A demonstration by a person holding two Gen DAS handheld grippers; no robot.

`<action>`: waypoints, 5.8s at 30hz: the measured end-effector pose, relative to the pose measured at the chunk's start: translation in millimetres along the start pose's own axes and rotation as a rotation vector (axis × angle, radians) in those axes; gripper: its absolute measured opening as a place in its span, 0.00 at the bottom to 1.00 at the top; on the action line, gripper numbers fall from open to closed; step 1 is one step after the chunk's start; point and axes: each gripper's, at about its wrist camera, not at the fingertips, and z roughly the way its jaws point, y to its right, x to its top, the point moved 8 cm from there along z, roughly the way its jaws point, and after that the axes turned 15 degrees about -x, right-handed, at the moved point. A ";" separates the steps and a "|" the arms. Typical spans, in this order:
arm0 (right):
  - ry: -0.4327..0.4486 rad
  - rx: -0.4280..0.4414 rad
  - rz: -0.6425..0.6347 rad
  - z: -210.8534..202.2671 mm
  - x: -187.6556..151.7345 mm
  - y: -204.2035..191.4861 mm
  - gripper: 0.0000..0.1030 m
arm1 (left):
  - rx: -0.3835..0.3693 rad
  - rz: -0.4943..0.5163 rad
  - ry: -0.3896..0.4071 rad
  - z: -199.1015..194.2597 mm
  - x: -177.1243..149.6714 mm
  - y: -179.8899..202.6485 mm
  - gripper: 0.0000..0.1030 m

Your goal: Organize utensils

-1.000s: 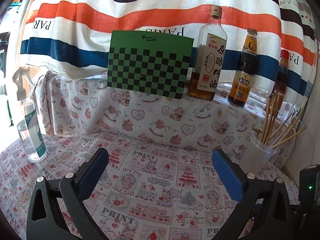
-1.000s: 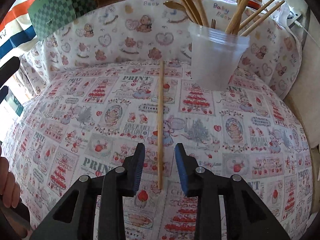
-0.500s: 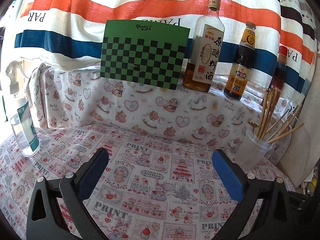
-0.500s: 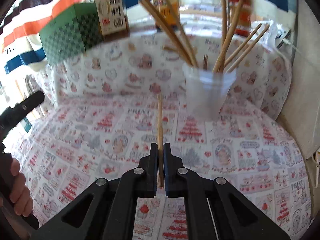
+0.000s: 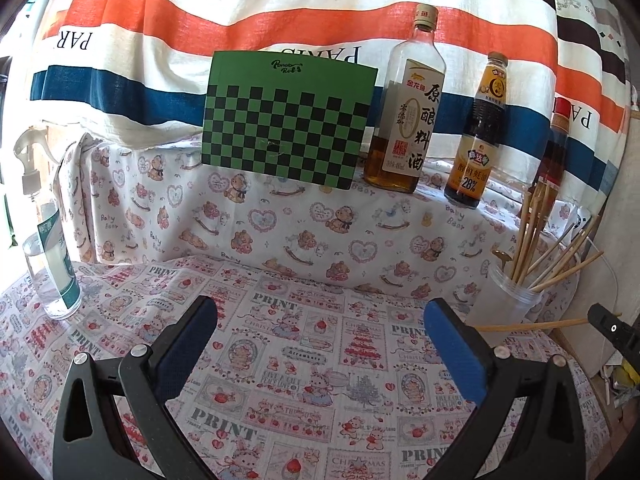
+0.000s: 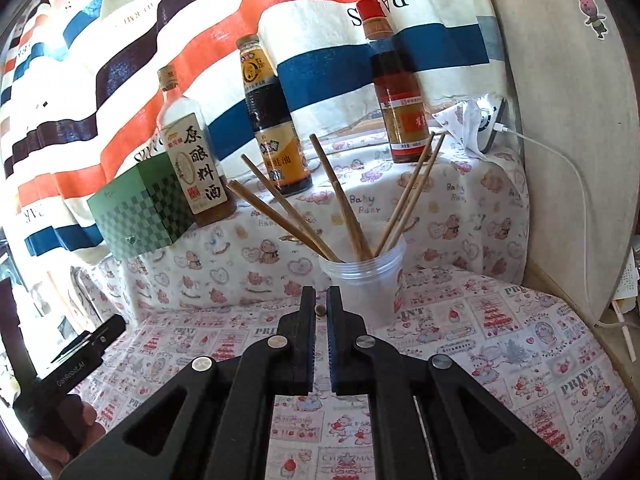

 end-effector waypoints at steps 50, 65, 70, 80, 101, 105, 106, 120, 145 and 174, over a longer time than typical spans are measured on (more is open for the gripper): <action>0.172 -0.145 -0.095 31.7 173.6 -27.5 0.06 | 0.074 0.074 0.009 7.6 -5.2 -4.4 1.00; 0.180 -0.042 -0.042 -7.6 148.6 -5.4 0.65 | 0.009 0.113 0.008 8.9 -10.7 15.5 1.00; 0.241 -0.011 -0.005 -37.5 121.0 11.3 0.81 | -0.018 0.101 0.027 3.9 -7.7 17.3 1.00; 0.218 -0.060 -0.020 -23.6 70.0 29.3 0.86 | -0.064 0.164 0.056 -17.9 7.6 26.0 1.00; 0.197 -0.096 -0.108 4.9 -17.1 11.8 1.00 | -0.095 0.307 0.117 -8.2 -16.7 35.4 1.00; 0.191 -0.117 -0.140 10.2 -23.7 9.7 1.00 | -0.081 0.282 0.100 -5.5 -18.1 30.1 1.00; 0.192 -0.124 -0.147 11.4 -25.6 9.1 1.00 | -0.086 0.272 0.083 -2.4 -19.5 28.3 1.00; 0.186 -0.183 -0.207 18.2 -29.8 3.5 1.00 | -0.063 0.253 0.069 -0.1 -20.7 23.0 1.00; 0.181 -0.152 -0.215 18.5 -31.1 0.5 1.00 | -0.053 0.253 0.070 0.8 -21.1 22.3 1.00; 0.175 -0.155 -0.209 19.8 -31.9 1.8 1.00 | -0.034 0.246 0.075 -0.8 -20.3 18.3 1.00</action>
